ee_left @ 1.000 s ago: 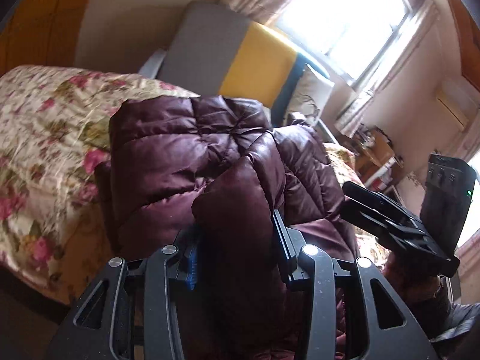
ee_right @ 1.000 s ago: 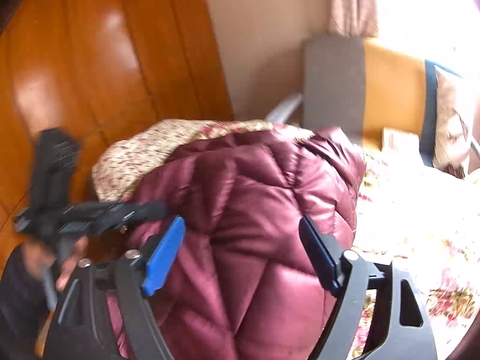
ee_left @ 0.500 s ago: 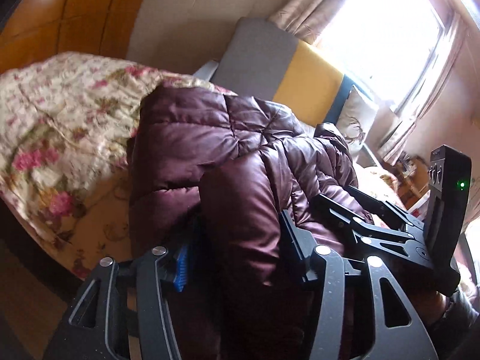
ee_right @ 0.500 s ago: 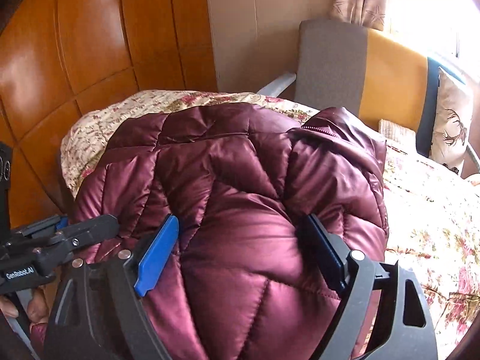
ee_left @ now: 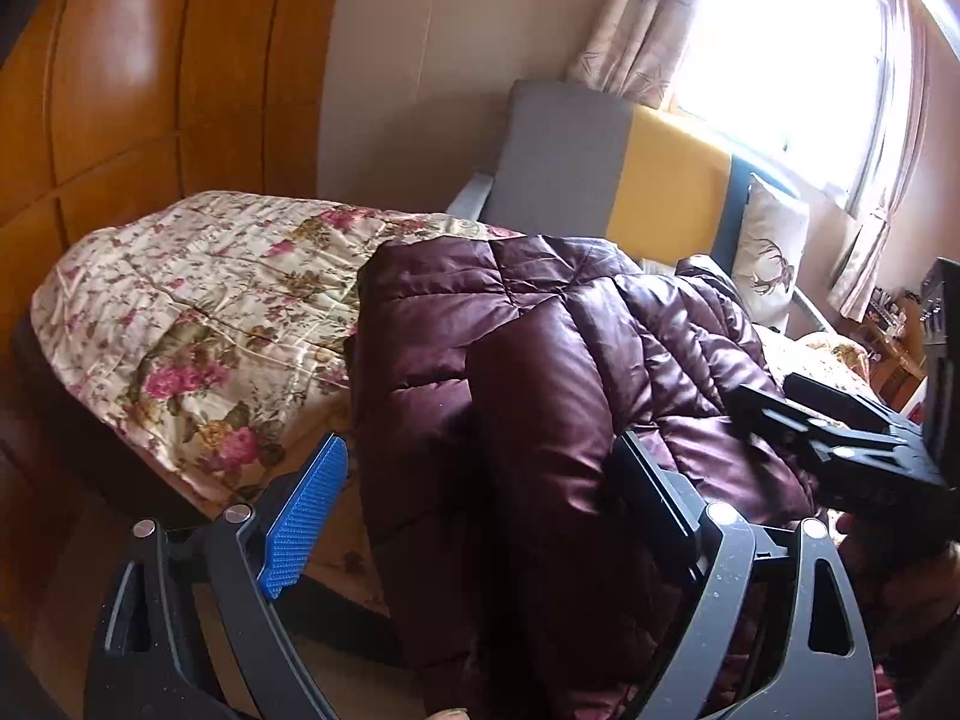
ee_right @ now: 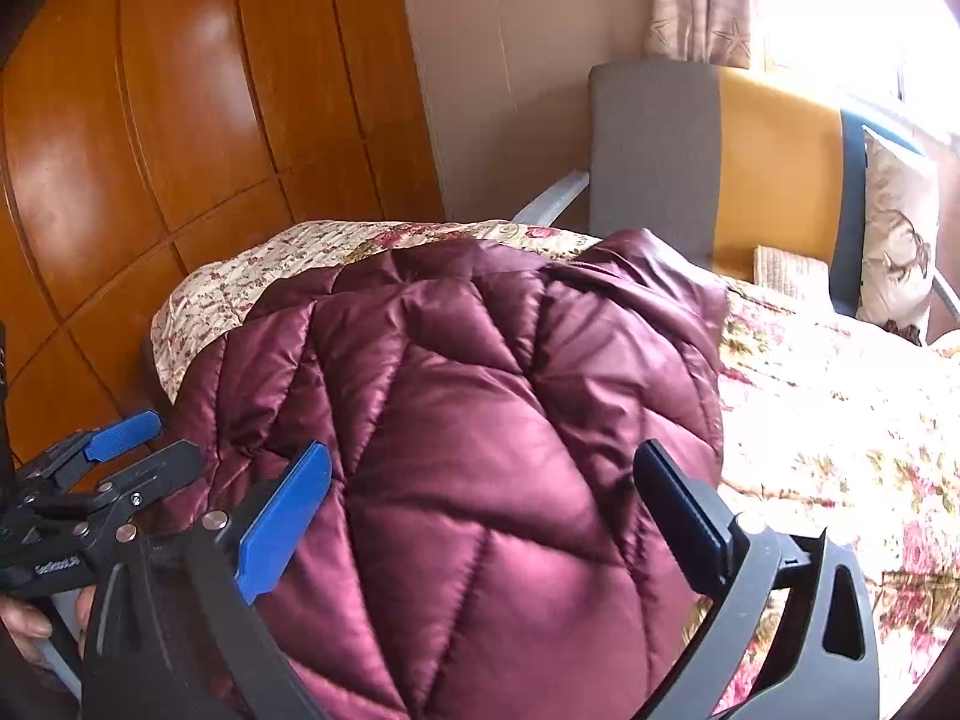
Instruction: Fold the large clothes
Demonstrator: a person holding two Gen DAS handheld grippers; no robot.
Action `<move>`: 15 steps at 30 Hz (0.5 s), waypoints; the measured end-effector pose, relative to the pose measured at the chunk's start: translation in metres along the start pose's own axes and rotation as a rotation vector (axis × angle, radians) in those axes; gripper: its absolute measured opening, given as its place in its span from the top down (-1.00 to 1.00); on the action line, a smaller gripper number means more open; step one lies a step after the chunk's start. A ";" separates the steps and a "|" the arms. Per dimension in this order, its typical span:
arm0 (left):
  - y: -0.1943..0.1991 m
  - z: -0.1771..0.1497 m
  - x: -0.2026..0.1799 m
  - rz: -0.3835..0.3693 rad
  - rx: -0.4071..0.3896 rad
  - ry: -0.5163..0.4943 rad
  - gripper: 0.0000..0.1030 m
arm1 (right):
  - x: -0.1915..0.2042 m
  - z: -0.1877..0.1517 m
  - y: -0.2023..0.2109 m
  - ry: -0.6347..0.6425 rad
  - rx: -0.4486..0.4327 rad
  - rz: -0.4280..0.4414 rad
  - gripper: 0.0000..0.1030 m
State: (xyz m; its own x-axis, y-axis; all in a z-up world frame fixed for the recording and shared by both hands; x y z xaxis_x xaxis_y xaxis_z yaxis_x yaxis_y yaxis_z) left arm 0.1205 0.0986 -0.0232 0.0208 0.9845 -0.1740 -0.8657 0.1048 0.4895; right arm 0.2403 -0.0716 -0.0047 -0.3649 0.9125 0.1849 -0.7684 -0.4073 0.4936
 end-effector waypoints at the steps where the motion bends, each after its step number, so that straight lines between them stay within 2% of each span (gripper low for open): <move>1: 0.001 0.001 0.000 0.006 -0.004 -0.007 -0.72 | -0.003 0.000 0.004 -0.012 0.000 -0.002 -0.96; 11: 0.012 -0.006 0.006 0.044 -0.011 -0.027 -0.72 | -0.051 -0.015 0.038 -0.138 0.025 -0.001 -0.96; 15: 0.015 -0.009 0.012 0.060 -0.006 -0.022 -0.77 | -0.072 -0.027 0.046 -0.216 0.051 0.031 -0.96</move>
State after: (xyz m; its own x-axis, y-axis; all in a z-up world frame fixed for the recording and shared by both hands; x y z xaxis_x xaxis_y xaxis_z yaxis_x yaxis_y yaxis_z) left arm 0.1027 0.1107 -0.0258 -0.0208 0.9919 -0.1256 -0.8687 0.0442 0.4933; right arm 0.2169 -0.1572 -0.0178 -0.2625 0.8887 0.3759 -0.7287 -0.4380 0.5265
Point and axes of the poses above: each gripper's, at about its wrist camera, not at the fingertips, and y roughly against the way its jaws point, x to its left, z to its top, the point moved 9 cm from there along -y, roughly the way its jaws point, and after that the axes turned 10 degrees about -x, right-handed, at the moved point
